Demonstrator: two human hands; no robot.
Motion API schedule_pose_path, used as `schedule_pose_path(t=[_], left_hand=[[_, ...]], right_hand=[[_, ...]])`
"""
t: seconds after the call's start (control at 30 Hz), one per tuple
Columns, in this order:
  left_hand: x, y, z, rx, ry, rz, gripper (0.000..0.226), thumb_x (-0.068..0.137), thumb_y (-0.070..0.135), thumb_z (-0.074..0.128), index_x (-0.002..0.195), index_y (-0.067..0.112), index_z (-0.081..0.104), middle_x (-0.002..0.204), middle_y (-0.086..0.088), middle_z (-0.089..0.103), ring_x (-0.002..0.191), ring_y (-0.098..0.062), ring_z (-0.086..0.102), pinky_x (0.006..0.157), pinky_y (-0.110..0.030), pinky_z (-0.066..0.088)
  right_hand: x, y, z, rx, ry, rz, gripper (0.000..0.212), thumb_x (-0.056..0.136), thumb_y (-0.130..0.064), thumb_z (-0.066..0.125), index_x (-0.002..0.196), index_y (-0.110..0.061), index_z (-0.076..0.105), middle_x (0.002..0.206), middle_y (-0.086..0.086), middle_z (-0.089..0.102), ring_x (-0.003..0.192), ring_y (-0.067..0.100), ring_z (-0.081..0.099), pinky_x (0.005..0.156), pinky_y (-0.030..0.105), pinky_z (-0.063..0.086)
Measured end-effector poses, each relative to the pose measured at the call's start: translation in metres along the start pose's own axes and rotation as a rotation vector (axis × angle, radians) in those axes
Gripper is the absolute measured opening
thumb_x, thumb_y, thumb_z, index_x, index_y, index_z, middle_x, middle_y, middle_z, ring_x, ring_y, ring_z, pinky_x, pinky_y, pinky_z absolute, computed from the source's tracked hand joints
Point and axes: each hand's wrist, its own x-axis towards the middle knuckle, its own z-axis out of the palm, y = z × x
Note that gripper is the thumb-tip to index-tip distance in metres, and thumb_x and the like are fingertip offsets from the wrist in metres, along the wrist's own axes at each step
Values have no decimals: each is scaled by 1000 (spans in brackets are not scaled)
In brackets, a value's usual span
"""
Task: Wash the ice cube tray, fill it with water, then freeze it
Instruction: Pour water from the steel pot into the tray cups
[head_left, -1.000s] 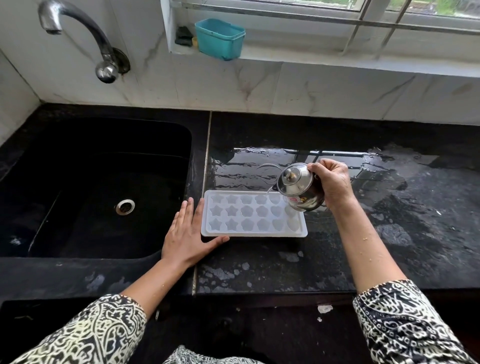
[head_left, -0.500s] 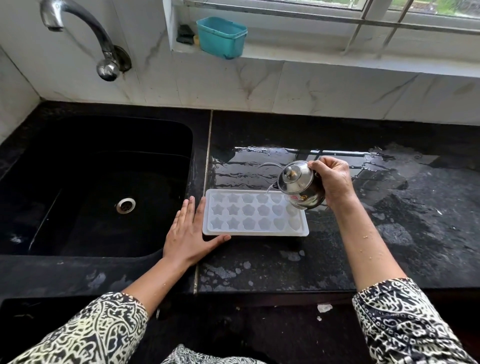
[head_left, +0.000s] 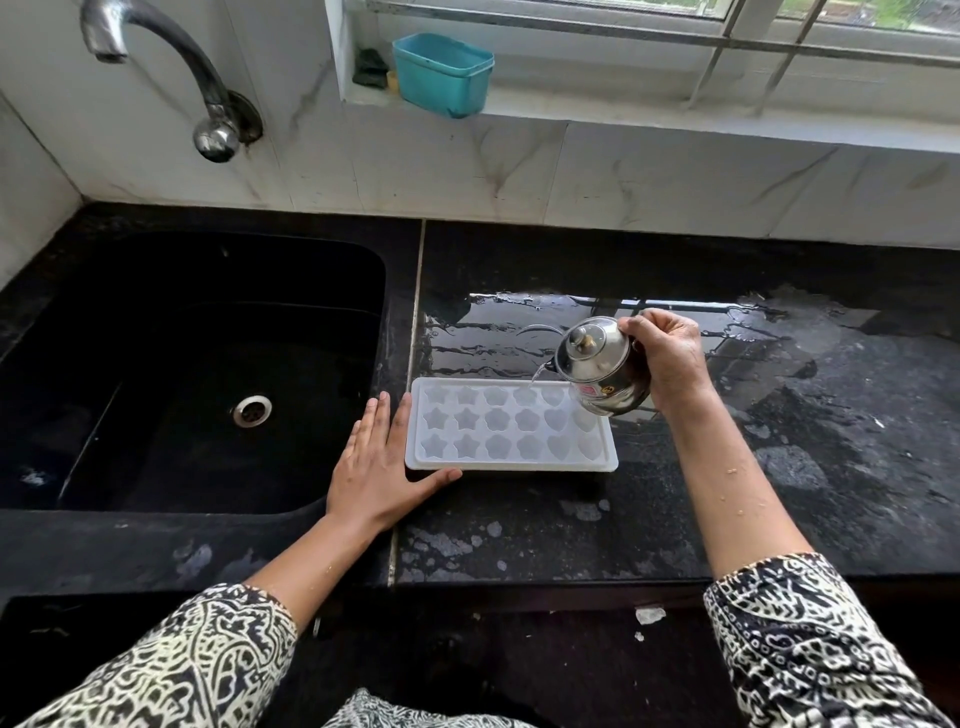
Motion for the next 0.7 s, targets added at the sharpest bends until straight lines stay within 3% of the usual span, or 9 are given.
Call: schedule_pose_path(t=[0.13, 0.33, 0.7], left_hand=[[0, 0, 0, -4, 5, -1, 121, 56, 99, 12, 147, 27, -24, 160, -4, -16, 146, -15, -19, 118, -33, -9], [-1, -1, 1, -10, 8, -4, 123, 55, 100, 9, 147, 27, -23, 160, -4, -15, 146, -15, -18, 119, -33, -8], [0, 0, -1, -9, 3, -4, 122, 57, 99, 14, 150, 26, -20, 160, -4, -15, 146, -14, -18, 118, -32, -9]], right_hand=[[-1, -2, -1, 178, 21, 50, 30, 82, -5, 62, 56, -16, 49, 51, -6, 51, 52, 10, 47, 54, 22, 41], [0, -7, -3, 392, 48, 59, 44, 85, 4, 55, 48, -18, 57, 48, -7, 56, 46, 7, 52, 49, 18, 45], [0, 2, -24, 192, 78, 20, 33, 83, 0, 61, 57, -14, 48, 49, -9, 54, 49, 7, 49, 55, 20, 44]])
